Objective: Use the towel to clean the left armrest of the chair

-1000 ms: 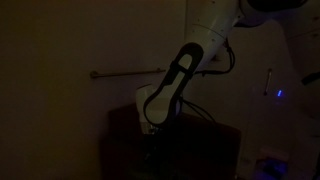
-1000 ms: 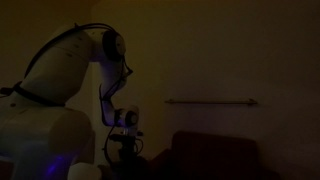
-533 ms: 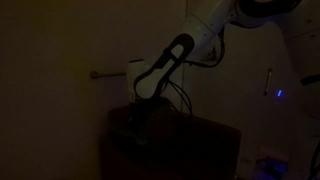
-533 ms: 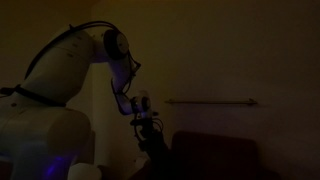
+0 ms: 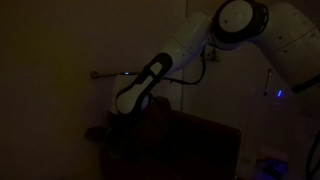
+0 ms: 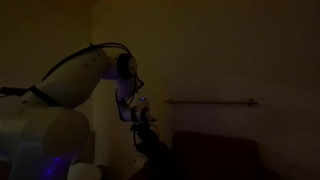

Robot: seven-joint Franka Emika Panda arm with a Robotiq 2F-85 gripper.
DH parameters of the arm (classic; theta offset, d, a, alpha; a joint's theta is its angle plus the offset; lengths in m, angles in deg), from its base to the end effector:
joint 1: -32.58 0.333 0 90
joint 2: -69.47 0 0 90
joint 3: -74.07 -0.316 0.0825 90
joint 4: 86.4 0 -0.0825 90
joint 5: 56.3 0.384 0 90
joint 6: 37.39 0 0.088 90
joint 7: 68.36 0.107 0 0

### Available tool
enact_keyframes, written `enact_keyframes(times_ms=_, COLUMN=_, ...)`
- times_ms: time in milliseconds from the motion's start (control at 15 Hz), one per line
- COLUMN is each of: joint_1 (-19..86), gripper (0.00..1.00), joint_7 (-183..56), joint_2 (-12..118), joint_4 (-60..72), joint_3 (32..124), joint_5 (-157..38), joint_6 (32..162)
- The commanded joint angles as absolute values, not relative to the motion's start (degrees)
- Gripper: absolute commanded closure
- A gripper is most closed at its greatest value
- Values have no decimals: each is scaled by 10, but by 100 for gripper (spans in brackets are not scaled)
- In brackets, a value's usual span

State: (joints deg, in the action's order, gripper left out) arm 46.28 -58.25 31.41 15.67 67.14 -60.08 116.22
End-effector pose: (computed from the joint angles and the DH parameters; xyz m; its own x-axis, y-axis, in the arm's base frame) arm 0.6387 0.2340 0.2084 0.9546 0.1894 0.2297 0.2111 -0.9747 -0.0734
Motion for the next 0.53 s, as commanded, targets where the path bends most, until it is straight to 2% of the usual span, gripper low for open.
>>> enact_keyframes(times_ms=0, joint_1=426, gripper=93, joint_7=-664, joint_2=251, joint_4=117, joint_3=611, joint_5=-546, joint_6=1166)
enact_keyframes(times_ms=200, joint_1=398, gripper=93, joint_7=-703, joint_2=225, joint_4=125, joint_3=572, joint_5=-508, joint_6=1149)
enact_keyframes(times_ms=467, joint_1=370, gripper=94, joint_7=-705, joint_2=243, joint_4=199, joint_3=551, joint_5=-467, joint_6=1145)
